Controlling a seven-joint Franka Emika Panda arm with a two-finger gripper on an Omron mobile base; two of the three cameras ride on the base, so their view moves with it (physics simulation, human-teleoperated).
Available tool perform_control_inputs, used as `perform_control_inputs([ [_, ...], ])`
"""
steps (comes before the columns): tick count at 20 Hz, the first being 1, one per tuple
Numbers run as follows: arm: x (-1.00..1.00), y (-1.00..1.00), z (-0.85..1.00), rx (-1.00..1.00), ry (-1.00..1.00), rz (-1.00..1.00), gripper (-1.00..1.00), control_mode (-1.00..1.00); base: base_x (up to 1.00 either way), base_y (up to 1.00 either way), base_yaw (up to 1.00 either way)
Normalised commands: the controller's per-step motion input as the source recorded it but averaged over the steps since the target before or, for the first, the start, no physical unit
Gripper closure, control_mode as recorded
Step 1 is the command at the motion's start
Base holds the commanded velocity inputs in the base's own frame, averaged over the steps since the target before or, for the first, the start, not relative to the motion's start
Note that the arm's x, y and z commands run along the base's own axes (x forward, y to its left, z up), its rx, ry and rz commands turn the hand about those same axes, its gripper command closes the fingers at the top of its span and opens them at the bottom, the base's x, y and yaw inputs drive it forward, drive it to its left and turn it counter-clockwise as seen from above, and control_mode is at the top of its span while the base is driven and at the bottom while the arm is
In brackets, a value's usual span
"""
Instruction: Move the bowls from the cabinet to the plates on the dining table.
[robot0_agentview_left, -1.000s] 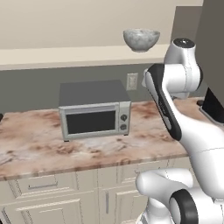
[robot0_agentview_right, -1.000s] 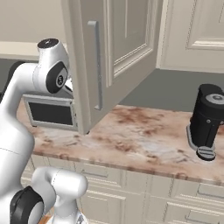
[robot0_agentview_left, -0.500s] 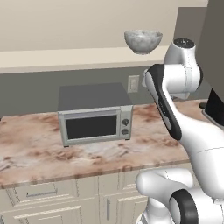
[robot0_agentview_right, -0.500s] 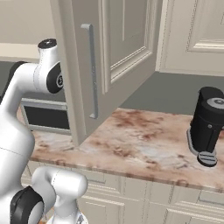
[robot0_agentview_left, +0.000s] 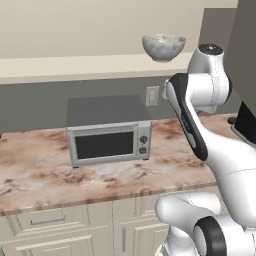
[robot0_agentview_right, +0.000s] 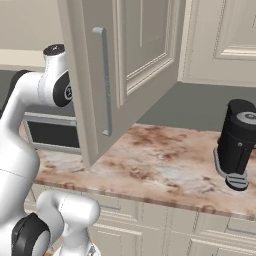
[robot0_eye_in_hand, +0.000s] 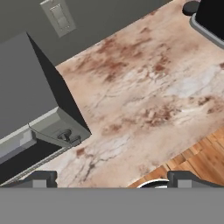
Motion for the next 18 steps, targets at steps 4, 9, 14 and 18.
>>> perform_control_inputs([
  [4,0.00,0.01,0.00,0.00,0.00,0.00,-1.00,-1.00,0.03,0.02,0.00],
  [9,0.00,0.00,0.01,0.00,0.00,0.00,-1.00,-1.00,0.00,0.00,0.00],
  [14,-0.06,0.00,0.24,-0.02,0.00,0.00,-1.00,-1.00,0.00,0.00,0.00],
  [18,-0.08,0.00,0.42,-0.08,0.00,0.00,-1.00,-1.00,0.00,0.00,0.00],
])
